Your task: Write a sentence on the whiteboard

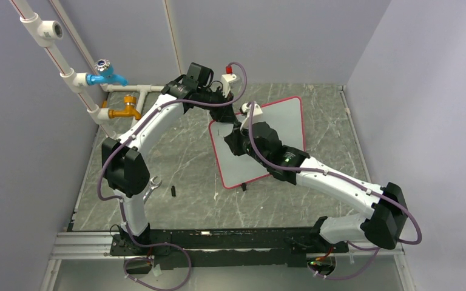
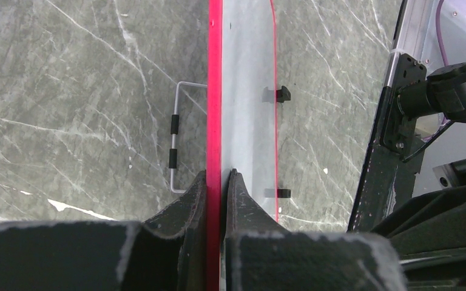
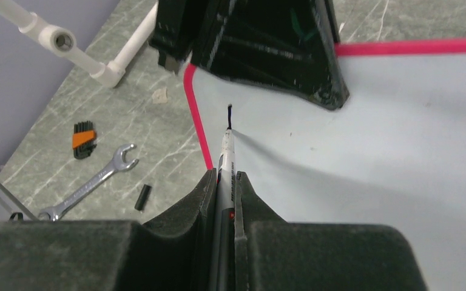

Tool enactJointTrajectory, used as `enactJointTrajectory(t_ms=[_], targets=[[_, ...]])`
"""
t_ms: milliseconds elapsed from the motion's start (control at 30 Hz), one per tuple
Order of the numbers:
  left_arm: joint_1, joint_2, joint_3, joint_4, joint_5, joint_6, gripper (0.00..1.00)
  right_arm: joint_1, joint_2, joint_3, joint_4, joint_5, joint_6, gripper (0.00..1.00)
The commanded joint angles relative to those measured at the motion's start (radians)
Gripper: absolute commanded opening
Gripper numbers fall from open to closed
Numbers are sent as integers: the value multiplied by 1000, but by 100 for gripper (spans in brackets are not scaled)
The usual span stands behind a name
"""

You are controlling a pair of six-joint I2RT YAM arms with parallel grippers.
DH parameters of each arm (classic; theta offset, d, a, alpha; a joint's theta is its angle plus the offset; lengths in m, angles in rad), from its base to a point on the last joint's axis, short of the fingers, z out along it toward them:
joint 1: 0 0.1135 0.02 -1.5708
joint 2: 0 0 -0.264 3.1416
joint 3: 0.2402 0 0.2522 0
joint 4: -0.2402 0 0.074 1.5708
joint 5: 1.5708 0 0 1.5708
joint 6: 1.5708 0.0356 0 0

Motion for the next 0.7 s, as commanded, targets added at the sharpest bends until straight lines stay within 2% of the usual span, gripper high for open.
enactJointTrajectory(t_ms=[0, 200, 667], targets=[[-20, -7, -33, -63, -179, 111, 0, 20, -43, -47, -23, 32, 34, 0], [-20, -6, -30, -65, -177, 110, 0, 48, -68, -83, -52, 49, 69, 0], [-23, -11, -33, -68, -186, 115, 0, 70, -95, 38, -76, 100, 44, 0]])
